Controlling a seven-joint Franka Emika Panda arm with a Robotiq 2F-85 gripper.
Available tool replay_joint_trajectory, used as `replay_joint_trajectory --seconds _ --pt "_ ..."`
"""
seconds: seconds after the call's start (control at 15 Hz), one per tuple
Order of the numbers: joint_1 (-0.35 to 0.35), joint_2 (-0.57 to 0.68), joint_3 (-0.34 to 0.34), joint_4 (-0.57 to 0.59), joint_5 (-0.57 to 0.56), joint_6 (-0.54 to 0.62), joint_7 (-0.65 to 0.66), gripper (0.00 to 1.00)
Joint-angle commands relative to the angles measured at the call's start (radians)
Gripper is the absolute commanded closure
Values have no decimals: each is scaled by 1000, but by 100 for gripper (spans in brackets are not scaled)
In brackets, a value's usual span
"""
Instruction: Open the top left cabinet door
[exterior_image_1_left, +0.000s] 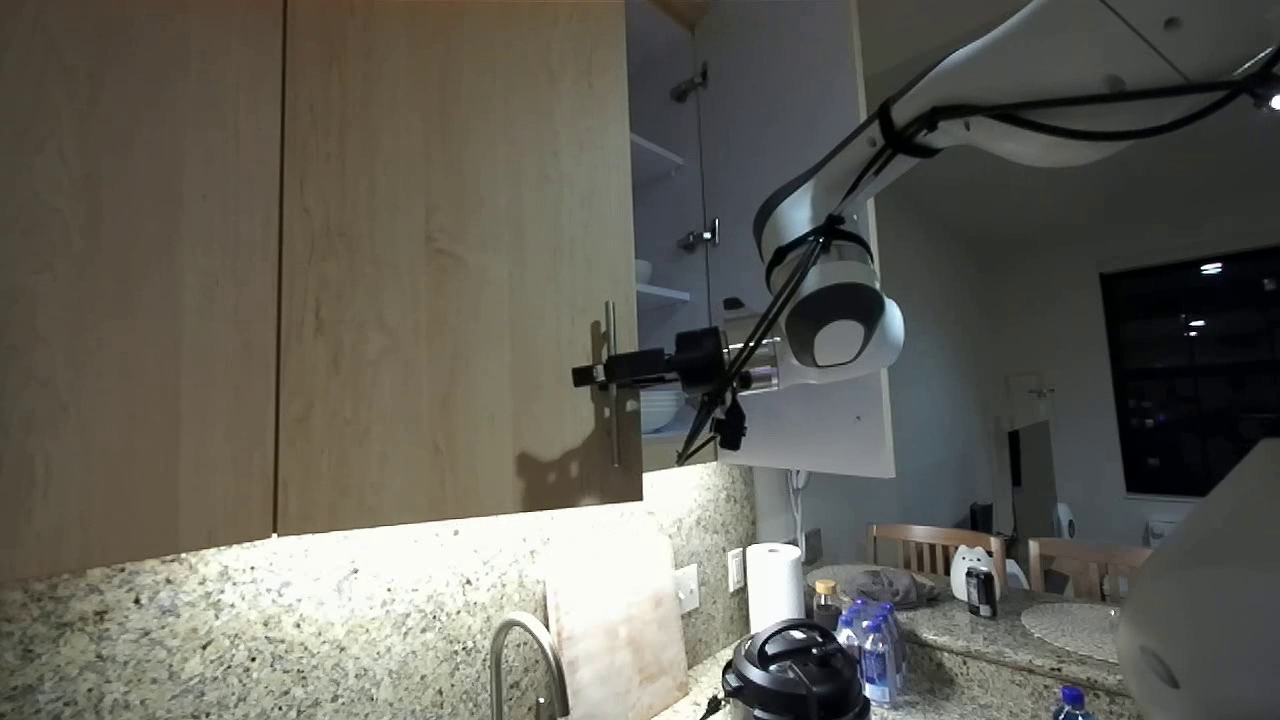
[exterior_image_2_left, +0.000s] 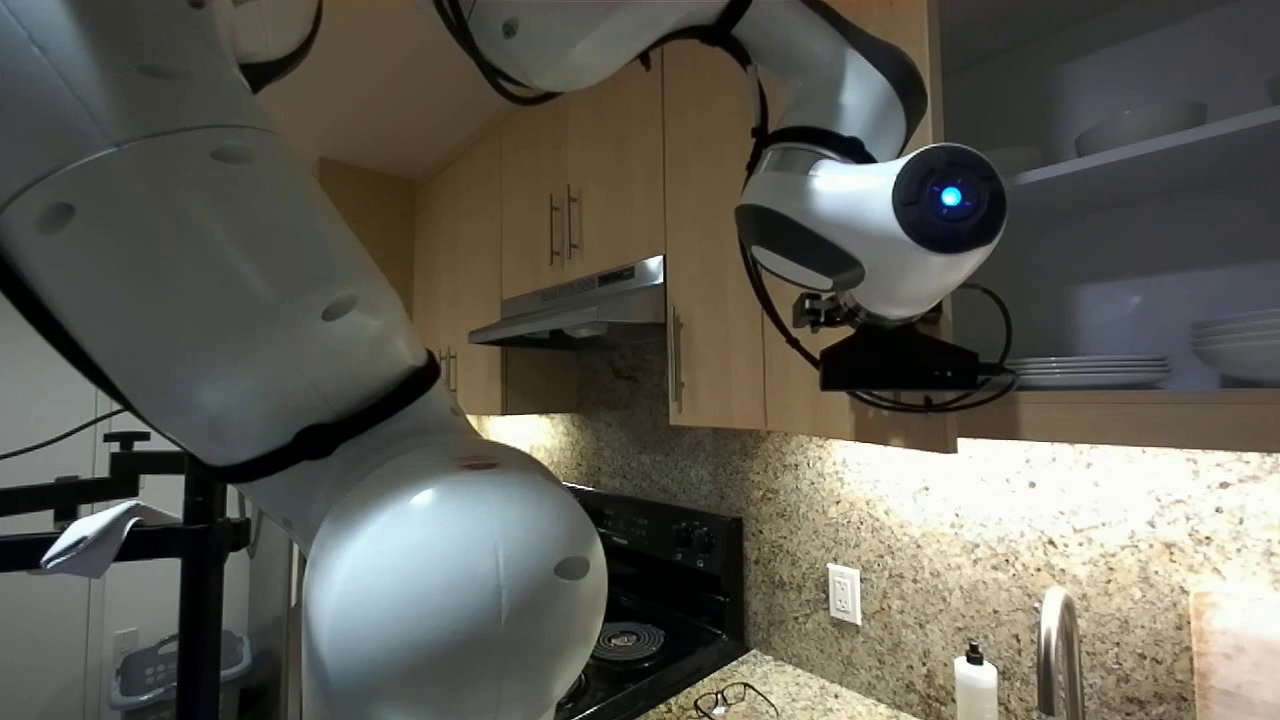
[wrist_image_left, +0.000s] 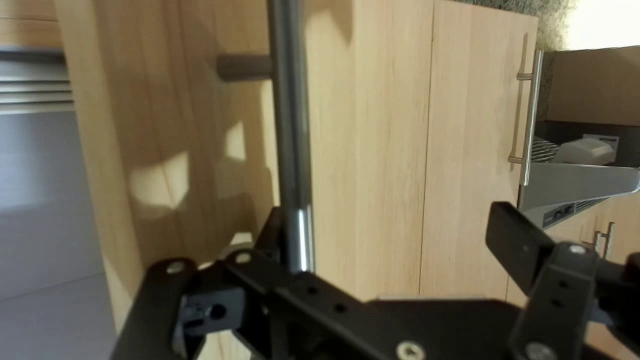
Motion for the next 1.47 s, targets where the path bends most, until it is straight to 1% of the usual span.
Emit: replay_joint_trajectory --seconds 0.0,0.13,0.4,0.67,0.93,1.0,1.4 --pt "49 -102 74 -87 46 -43 -32 0" --pt "51 -124 93 -102 70 -29 -25 0" --pt "58 -162 153 -116 134 35 0 0" --pt "59 -193 236 -114 227 151 18 0" --pt "50 -207 313 -102 341 254 8 0" --pt "66 -210 316 -102 376 284 -10 0" --pt "42 -266 430 -105 587 384 -43 0"
